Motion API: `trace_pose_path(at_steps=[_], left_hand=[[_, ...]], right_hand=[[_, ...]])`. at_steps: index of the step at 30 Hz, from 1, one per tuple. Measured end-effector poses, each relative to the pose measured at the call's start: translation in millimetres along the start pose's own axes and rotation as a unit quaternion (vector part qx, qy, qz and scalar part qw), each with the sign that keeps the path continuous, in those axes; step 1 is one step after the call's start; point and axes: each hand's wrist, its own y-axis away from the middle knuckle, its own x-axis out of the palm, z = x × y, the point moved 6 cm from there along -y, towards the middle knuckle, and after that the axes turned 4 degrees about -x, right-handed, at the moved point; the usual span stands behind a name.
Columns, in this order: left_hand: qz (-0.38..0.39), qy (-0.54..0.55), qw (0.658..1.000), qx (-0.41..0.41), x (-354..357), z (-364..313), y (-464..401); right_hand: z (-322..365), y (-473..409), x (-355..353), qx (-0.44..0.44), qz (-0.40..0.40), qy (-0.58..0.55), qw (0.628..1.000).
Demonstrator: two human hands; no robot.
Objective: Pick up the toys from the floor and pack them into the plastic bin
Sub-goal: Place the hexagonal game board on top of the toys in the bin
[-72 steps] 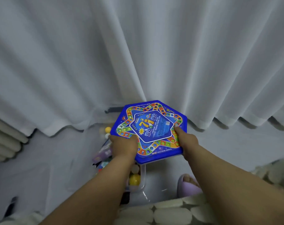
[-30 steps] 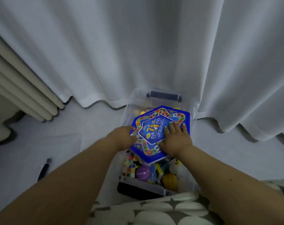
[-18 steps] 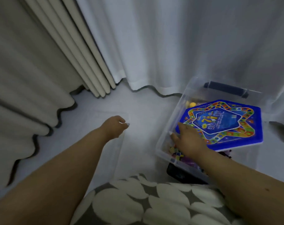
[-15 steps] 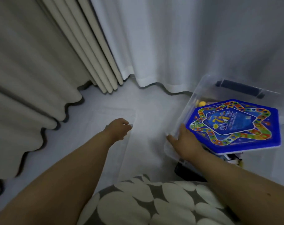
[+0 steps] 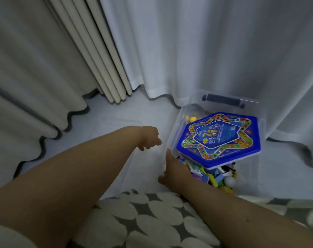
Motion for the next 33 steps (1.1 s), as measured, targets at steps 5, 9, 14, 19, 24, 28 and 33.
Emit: trace_pose_path(at_steps=[5, 9, 14, 19, 24, 28, 33], left_hand=[[-0.063, -0.108, 0.992, -0.018, 13.4, -14.8, 26.4], [-0.059, -0.121, 0.991, -0.027, 51.7, -19.2, 35.1], [-0.074, -0.097, 0.992, -0.012, 61.1, -32.0, 51.5], [-0.101, -0.084, 0.991, 0.004, 55.2, -41.5, 64.6], [-0.127, -0.034, 0.991, -0.003, 41.8, -16.5, 48.8], [-0.158, -0.016, 0.987, -0.035, 23.0, 30.7, 27.2], [-0.197, 0.031, 0.977, -0.073, -3.7, 97.0, -0.2]], right_hand=[[0.3, 11.6, -24.0, -0.013, -0.04, 0.061, 0.997], [-48.9, 46.6, -116.6, 0.119, -0.412, 0.116, 0.896], [-145.3, 60.2, -143.5, 0.336, -0.344, -0.131, 0.867], [-140.9, 49.4, -138.6, 0.283, -0.299, -0.218, 0.885], [-121.7, 35.6, -127.4, 0.237, -0.286, -0.242, 0.896], [-107.6, 19.6, -115.9, 0.218, -0.324, -0.284, 0.876], [-96.8, -7.2, -107.6, 0.22, -0.346, -0.285, 0.866]])
